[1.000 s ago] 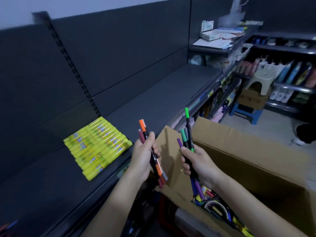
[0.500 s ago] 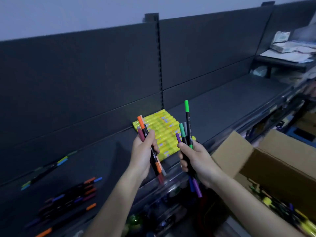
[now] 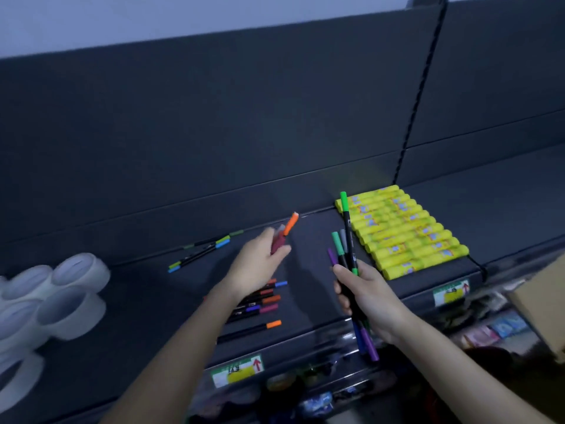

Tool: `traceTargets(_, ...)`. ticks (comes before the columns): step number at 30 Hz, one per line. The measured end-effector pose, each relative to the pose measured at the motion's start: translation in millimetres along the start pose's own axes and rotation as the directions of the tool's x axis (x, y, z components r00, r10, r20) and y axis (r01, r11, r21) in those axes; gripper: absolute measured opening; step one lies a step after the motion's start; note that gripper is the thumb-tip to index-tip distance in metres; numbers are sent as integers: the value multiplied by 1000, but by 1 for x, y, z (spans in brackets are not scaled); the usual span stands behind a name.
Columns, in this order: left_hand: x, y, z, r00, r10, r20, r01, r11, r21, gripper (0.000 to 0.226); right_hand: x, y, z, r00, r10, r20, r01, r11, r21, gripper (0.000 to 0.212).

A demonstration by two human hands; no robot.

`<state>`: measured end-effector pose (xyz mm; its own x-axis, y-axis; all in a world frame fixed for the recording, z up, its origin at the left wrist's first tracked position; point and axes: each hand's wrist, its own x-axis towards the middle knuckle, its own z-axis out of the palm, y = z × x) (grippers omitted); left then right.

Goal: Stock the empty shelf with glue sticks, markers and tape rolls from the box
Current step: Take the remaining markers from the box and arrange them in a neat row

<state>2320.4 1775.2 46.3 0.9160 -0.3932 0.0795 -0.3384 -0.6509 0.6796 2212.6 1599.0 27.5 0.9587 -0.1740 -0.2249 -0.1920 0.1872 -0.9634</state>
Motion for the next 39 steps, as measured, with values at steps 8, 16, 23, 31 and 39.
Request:
traceTargets(8,19,-74,-4,941,-173,292,-3,855,519,25,13,8,14,997,70,22,-70,997,-37,16)
traceTargets(16,28,-106,4,916,-217,336,0,840,542,28,37,11,15,992,122,40,-118,989,-93,14)
traceTargets(23,19,-122,9,950,-191,246,44,865,499,54,54,22,26,982,164,97,-148,976,-162,14)
traceTargets(31,-6,-131,17,984,-121,129,32,839,543,58,70,23,44,965,179,193,-122,955,-271,13)
traceTargets(39,-36,-124,-1,976,-115,-183,136,985,107,41,84,23,64,966,85,245,68,828,-557,13)
